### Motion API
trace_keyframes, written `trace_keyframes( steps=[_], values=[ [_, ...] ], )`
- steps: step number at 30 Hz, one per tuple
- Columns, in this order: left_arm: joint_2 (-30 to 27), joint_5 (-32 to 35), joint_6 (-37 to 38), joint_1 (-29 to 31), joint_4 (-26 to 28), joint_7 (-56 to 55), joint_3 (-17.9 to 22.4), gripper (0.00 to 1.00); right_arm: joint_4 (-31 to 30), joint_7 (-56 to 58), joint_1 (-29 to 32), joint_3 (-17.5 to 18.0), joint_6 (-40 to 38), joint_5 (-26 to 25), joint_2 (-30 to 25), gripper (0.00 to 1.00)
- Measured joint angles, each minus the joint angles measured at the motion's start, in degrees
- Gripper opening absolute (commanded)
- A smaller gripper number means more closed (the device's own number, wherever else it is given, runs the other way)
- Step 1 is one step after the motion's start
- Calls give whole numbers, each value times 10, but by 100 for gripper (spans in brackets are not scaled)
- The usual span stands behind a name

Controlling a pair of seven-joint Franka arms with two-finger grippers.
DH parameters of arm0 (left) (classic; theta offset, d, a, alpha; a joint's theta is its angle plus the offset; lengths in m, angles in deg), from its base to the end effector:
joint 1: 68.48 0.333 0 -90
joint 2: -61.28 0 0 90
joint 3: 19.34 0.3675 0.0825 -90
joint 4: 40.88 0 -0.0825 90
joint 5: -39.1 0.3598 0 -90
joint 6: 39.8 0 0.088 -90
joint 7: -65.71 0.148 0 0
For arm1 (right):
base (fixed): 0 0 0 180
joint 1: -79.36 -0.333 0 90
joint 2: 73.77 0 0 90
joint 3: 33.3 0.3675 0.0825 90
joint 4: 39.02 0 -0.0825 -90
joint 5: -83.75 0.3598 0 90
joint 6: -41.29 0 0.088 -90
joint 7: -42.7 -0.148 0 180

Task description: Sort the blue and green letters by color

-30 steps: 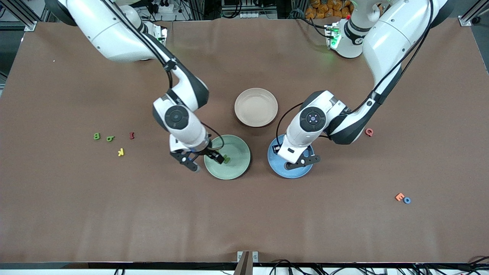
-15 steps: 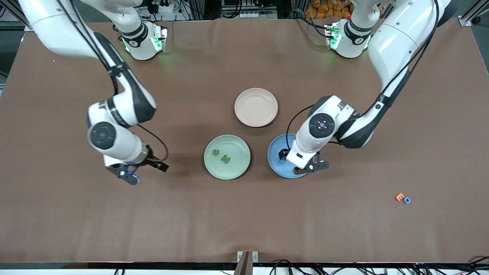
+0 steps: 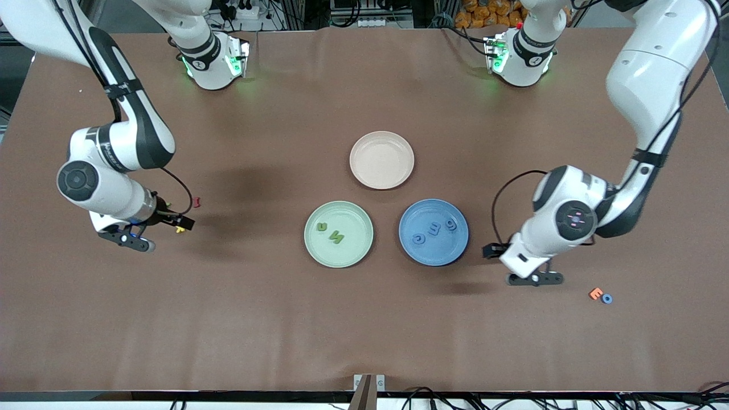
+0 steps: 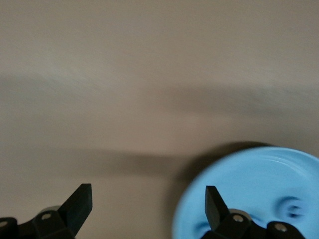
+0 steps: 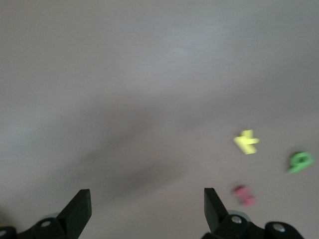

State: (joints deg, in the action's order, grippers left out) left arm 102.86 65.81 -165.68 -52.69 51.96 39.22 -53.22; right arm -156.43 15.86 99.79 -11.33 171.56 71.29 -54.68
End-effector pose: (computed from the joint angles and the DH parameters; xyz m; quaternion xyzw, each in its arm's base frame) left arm 0.6875 -0.1271 0.2624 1.0000 -0.0078 -0.0023 0.0027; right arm 0.5788 -0.0043 0.3051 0.9873 -0.1534 -0.0327 0.0272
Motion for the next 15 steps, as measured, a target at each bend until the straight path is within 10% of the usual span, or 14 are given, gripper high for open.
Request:
trace_keyframes(
  steps=[15],
  values=[
    [26, 3, -5, 26, -44, 193, 113, 100, -87, 117, 77, -4, 108, 0, -20, 100]
  ],
)
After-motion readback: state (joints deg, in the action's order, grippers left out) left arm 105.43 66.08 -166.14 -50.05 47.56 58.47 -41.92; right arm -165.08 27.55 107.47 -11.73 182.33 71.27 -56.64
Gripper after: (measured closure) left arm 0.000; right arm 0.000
